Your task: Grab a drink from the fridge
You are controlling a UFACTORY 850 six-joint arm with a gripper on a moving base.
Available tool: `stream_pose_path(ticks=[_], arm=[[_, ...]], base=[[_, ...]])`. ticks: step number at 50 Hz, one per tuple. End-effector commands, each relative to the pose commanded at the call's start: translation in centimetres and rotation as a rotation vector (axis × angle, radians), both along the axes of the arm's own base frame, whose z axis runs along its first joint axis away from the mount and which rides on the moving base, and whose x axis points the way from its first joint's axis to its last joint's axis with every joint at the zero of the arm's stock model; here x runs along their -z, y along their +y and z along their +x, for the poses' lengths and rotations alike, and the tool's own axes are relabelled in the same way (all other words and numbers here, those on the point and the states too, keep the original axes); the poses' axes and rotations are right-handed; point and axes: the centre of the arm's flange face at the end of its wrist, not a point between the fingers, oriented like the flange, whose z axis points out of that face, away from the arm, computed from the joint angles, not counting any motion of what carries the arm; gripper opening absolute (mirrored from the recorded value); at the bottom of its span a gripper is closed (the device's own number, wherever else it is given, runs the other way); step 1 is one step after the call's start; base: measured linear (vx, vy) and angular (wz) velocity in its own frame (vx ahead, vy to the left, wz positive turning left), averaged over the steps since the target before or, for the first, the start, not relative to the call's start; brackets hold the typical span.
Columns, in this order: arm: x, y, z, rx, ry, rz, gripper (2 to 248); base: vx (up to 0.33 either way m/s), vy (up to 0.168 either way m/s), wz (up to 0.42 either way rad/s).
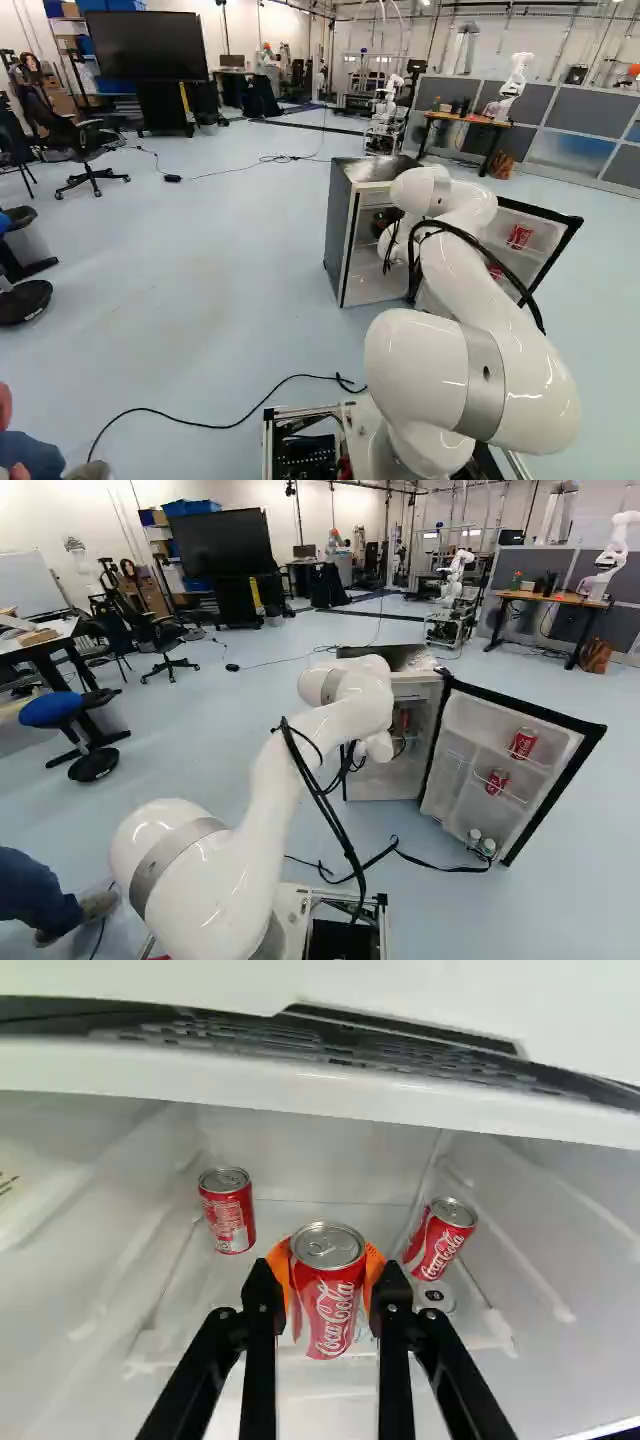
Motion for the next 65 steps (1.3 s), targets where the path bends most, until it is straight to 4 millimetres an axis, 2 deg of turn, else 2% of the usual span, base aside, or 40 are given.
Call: stream_pose_path(ticks=[17,65], arm=[[-1.2,0.1,-3.1,0.018,0.049,0.024,93],[-9.9,0.8,-12.1,0.075,0.123,0.065,93]], base=[[0.000,0.000,0.000],[0.000,0.000,0.000]])
